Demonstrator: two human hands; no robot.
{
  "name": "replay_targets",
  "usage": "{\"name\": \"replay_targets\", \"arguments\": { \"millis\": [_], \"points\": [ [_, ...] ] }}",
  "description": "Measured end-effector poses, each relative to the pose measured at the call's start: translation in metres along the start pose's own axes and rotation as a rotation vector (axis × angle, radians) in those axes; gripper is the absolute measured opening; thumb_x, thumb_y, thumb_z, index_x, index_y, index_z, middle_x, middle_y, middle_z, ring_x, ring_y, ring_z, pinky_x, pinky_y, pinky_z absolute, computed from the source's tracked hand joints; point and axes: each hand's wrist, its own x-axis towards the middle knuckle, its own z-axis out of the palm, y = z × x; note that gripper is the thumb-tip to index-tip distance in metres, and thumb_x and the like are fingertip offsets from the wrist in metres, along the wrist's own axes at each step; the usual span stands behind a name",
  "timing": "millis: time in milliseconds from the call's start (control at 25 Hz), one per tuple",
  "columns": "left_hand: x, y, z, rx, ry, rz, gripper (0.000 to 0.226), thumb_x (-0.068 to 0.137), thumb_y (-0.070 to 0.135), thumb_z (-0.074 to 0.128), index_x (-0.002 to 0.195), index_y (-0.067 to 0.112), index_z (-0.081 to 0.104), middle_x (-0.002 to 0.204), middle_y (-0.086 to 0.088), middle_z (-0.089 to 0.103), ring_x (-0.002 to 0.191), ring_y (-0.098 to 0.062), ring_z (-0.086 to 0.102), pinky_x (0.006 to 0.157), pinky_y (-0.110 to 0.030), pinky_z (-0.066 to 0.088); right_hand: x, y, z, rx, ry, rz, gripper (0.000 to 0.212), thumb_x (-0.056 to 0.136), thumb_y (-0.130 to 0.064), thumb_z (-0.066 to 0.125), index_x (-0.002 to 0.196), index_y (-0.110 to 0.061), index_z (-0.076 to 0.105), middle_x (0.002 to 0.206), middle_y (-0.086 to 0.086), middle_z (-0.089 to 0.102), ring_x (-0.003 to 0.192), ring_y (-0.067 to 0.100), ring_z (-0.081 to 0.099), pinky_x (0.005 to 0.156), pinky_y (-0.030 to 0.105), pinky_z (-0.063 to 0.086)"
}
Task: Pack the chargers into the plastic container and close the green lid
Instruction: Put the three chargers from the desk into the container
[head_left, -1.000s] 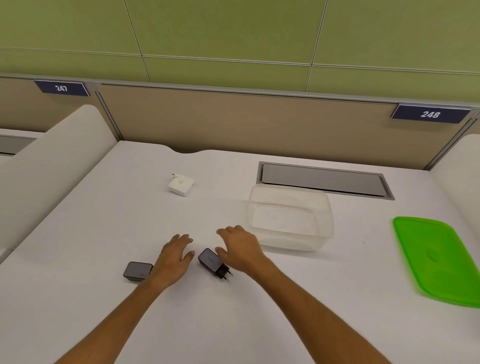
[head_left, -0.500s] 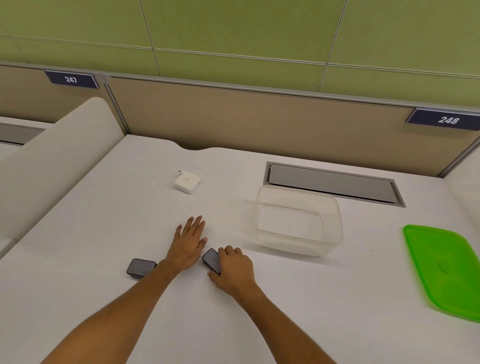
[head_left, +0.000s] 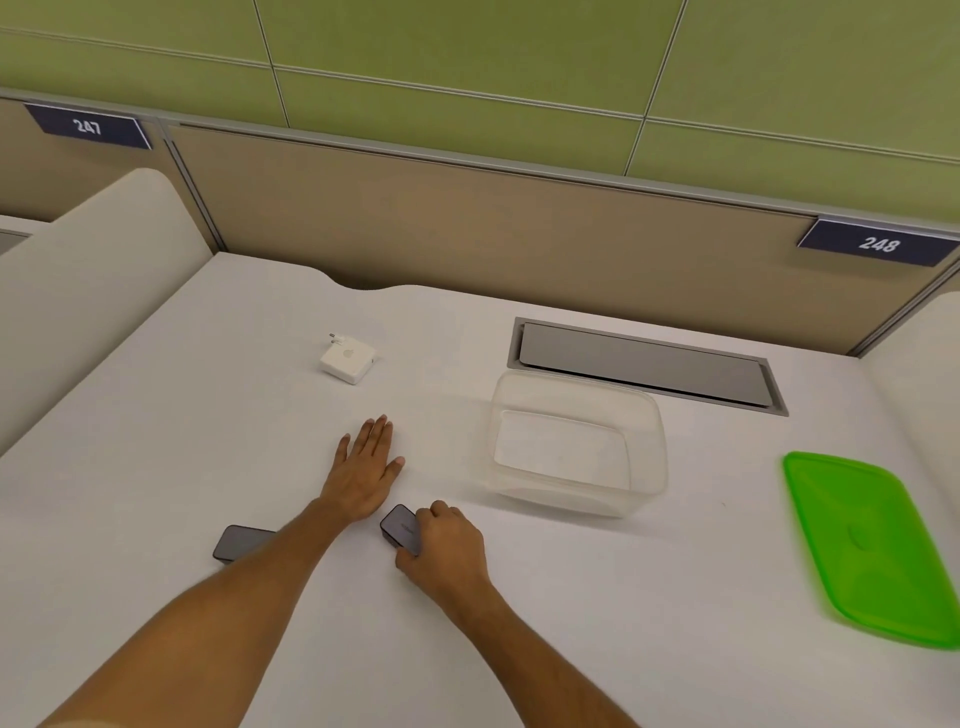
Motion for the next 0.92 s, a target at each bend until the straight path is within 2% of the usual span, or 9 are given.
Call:
{"name": "replay_targets", "arguments": {
  "millis": [200,360,520,640,720,920],
  "points": [
    [0.0,0.001,0.01,0.069,0.029,-0.001,0.062,0.1,0.041,0.018,0.149,0.012,-0.005,0.161,-0.002,-0.007,0.148,-0.017,-0.007,0.12,-0.044,-0.002,0.003,0.008,-0.02,0.085,0.106,0.015,0.032,0.072,-0.038,0.058,0.088,-0.01,0.061,0.085,0.005,0.059,0.076,0.022,0.053,0.058,0.03,0.038],
    [-0.002,-0.001,0.015,0.095,0.092,0.005,0.06,0.098,0.038,0.012,0.15,0.011,-0.001,0.161,-0.003,-0.003,0.148,-0.017,-0.003,0.12,-0.043,0.001,0.014,0.007,-0.056,0.161,0.253,0.016,0.027,0.069,-0.038,0.062,0.08,-0.014,0.062,0.074,0.0,0.057,0.062,0.013,0.043,0.053,0.025,0.032],
    [-0.001,-0.003,0.02,0.063,0.133,0.01,0.062,0.098,0.043,0.018,0.15,0.012,0.003,0.161,-0.001,0.001,0.148,-0.014,-0.001,0.119,-0.041,0.0,0.028,0.016,-0.1,0.21,0.371,0.055,0.025,0.066,-0.038,0.066,0.079,-0.016,0.064,0.072,-0.003,0.057,0.061,0.014,0.049,0.054,0.026,0.039],
    [0.0,-0.005,0.021,0.057,0.14,0.014,0.07,0.091,0.05,0.005,0.15,0.012,0.004,0.161,0.001,0.001,0.147,-0.013,-0.001,0.119,-0.04,-0.001,0.04,0.037,-0.13,0.174,0.426,0.093,0.025,0.065,-0.037,0.068,0.081,-0.017,0.065,0.074,-0.003,0.059,0.064,0.017,0.052,0.056,0.027,0.038],
    [0.0,-0.006,0.021,0.058,0.139,0.015,0.072,0.089,0.051,0.002,0.15,0.012,0.004,0.161,0.002,0.001,0.147,-0.012,-0.001,0.119,-0.04,-0.001,0.048,0.058,-0.146,0.134,0.444,0.16,0.025,0.066,-0.039,0.067,0.079,-0.018,0.066,0.074,-0.002,0.06,0.063,0.017,0.052,0.055,0.026,0.036],
    [0.001,-0.006,0.022,0.039,0.135,0.006,0.063,0.098,0.045,0.019,0.15,0.013,0.003,0.161,0.002,0.002,0.147,-0.012,-0.002,0.119,-0.04,-0.002,0.061,0.119,-0.158,0.027,0.402,0.448,0.027,0.063,-0.04,0.063,0.066,-0.013,0.06,0.067,0.004,0.061,0.062,0.025,0.057,0.053,0.026,0.037]
  ]
}}
